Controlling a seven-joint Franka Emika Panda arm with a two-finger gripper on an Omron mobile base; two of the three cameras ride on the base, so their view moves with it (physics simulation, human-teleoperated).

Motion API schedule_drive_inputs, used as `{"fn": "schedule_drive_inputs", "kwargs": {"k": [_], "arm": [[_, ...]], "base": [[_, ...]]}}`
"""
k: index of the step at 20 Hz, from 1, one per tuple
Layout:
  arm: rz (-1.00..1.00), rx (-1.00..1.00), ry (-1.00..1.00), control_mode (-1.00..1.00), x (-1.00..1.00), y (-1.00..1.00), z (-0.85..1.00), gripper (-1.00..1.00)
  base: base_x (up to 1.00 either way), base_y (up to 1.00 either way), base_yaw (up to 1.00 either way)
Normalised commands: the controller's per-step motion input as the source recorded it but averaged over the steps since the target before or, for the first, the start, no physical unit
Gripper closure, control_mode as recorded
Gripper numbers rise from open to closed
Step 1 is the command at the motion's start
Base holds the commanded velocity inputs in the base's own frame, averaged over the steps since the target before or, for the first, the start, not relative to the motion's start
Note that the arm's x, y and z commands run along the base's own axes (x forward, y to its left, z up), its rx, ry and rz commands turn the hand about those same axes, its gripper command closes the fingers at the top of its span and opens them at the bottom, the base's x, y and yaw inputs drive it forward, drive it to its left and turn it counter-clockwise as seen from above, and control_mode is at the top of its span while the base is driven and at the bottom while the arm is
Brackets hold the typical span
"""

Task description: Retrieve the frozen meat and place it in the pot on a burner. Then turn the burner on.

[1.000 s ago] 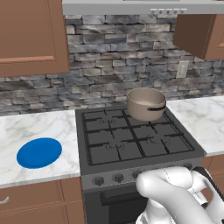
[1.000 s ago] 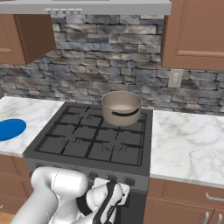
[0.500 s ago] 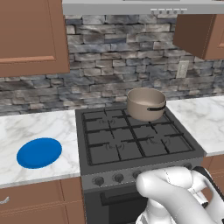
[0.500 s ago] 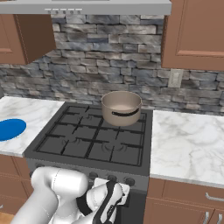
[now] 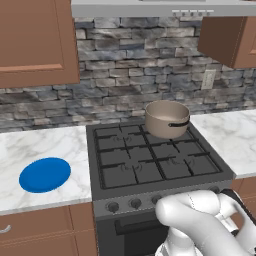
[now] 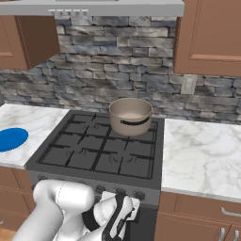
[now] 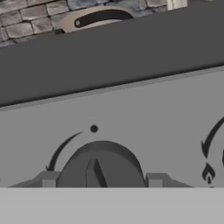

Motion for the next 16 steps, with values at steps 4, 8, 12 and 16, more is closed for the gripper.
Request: {"fn": "schedule_drive_inputs", "kwargs": {"k": [4, 8, 12, 16], "arm": [[0.43, 0.00, -0.02, -1.00, 0.00, -0.22, -0.10, 1.00], [0.49, -0.02, -0.04, -1.00, 0.00, -0.44, -0.15, 1.00], [0.50, -0.07, -0.08, -1.00, 0.00, -0.39, -0.20, 1.00], [0.50, -0.11, -0.10, -1.00, -0.01, -0.27, -0.24, 1.00]], "base": [[0.00, 0.00, 0.00], [0.00, 0.00, 0.00], [0.00, 0.00, 0.00], [0.00, 0.00, 0.00]]}}
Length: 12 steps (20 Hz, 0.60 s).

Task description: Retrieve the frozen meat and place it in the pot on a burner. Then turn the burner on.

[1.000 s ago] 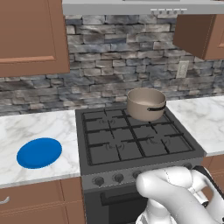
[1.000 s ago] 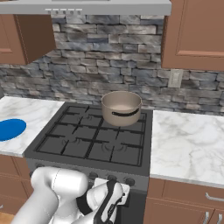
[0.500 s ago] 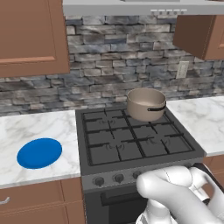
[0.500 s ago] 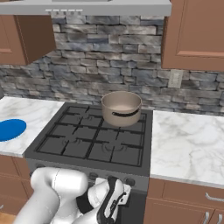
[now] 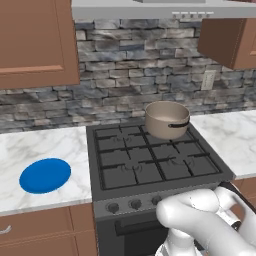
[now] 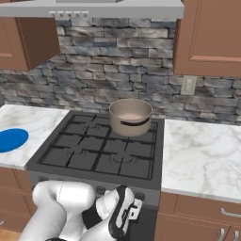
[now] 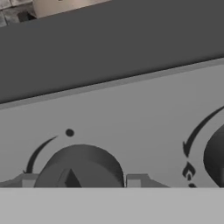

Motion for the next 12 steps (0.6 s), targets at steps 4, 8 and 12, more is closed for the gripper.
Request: {"fn": "schedule_drive_inputs", "kwargs": {"k": [4, 8, 12], "arm": [[0.27, -0.18, -0.12, -1.00, -0.02, -0.04, -0.42, 1.00], [-0.05, -0.01, -0.04, -1.00, 0.00, 0.00, -0.44, 1.00], [0.20, -0.22, -0.11, -1.00, -0.03, 0.00, -0.23, 1.00]], "base": [[0.00, 0.00, 0.00], [0.00, 0.00, 0.00], [0.00, 0.00, 0.00]]}}
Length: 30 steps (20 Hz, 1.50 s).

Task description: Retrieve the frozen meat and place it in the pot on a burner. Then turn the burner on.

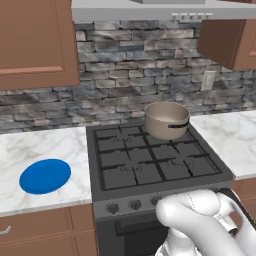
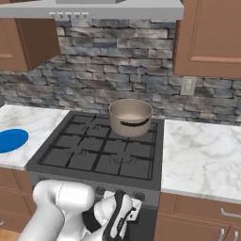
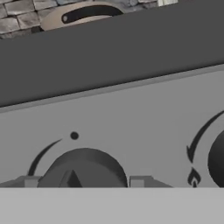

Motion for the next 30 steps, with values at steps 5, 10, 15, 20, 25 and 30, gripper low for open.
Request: {"fn": "schedule_drive_inputs", "kwargs": {"k": [5, 10, 15, 20, 25, 30], "arm": [[0.36, -0.40, -0.16, -1.00, -0.08, -0.04, -0.41, 1.00], [0.57, -0.32, -0.33, -1.00, -0.02, -0.31, -0.45, 1.00], [0.56, -0.40, -0.34, -1.00, -0.10, -0.36, -0.62, 1.00], [0.55, -0.56, -0.26, -1.00, -0.35, -0.15, -0.66, 1.00], [0.50, -0.55, -0.18, -1.00, -0.34, -0.03, -0.61, 1.00], [0.40, -0.28, -0.24, -1.00, -0.27, 0.14, 0.00, 1.00]], "base": [[0.00, 0.00, 0.00], [0.00, 0.00, 0.00], [0.00, 0.00, 0.00], [0.00, 0.00, 0.00], [0.00, 0.00, 0.00], [0.00, 0.00, 0.00]]}}
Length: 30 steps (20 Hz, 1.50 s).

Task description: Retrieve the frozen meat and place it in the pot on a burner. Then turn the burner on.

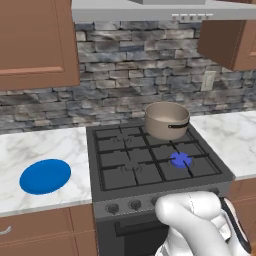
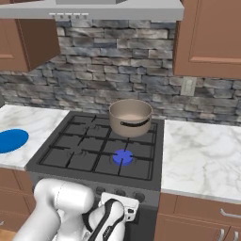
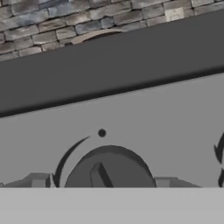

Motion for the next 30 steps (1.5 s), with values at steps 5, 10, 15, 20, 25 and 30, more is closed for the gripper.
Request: {"fn": "schedule_drive_inputs", "kwargs": {"k": [5, 10, 15, 20, 25, 30], "arm": [[0.25, -0.62, -0.21, -1.00, -0.33, 0.16, -0.41, 1.00], [0.22, -0.78, -0.28, -1.00, -0.33, 0.17, -0.71, 1.00], [0.17, -0.90, -0.21, -1.00, -0.27, 0.16, -0.84, 1.00], [0.16, -0.96, -0.21, -1.00, -0.31, 0.22, -0.71, 1.00], [0.19, -1.00, -0.31, -1.00, -0.49, 0.24, -0.53, 1.00], [0.21, -0.96, -0.27, -1.00, -0.47, 0.13, -0.65, 1.00]], "base": [[0.00, 0.00, 0.00], [0.00, 0.00, 0.00], [0.00, 0.00, 0.00], [0.00, 0.00, 0.00], [0.00, 0.00, 0.00], [0.00, 0.00, 0.00]]}}
